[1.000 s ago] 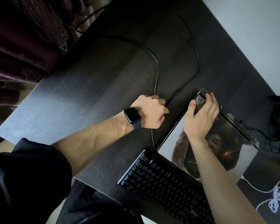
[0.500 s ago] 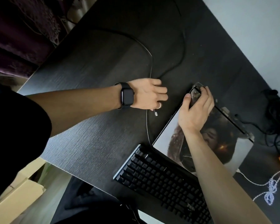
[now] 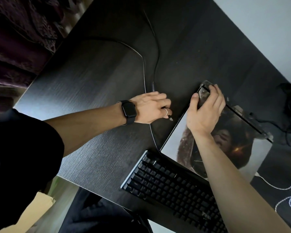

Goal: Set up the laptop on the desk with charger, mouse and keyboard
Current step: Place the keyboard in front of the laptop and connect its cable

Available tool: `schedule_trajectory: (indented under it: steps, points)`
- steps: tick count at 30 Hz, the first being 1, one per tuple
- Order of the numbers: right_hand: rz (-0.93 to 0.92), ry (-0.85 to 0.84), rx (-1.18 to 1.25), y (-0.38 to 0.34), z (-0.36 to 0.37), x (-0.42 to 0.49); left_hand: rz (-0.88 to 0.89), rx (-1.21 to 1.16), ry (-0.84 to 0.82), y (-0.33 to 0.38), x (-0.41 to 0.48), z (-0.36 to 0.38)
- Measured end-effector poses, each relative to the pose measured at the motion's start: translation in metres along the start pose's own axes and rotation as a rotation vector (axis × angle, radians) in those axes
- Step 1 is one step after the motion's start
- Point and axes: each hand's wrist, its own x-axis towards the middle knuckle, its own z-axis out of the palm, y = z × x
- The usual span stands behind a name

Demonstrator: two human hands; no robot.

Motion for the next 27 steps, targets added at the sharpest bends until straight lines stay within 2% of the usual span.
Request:
schedule_trajectory:
  steps: [5, 9, 13, 27]
  points:
    - [0.0, -0.005, -0.002, 0.001, 0.0, 0.0, -0.192, -0.228, -0.006, 0.009, 0.002, 0.0]
    - [0.009, -0.017, -0.001, 0.0, 0.0, 0.0, -0.325, -0.472, -0.11, 0.013, 0.011, -0.007]
    - [0.016, -0.022, -0.003, 0.0, 0.0, 0.0, -0.345, -0.434, -0.172, 0.015, 0.012, -0.004]
    - [0.01, -0.018, -0.016, 0.001, 0.001, 0.001, -0.377, -0.443, 0.042, 0.03, 0.006, 0.009]
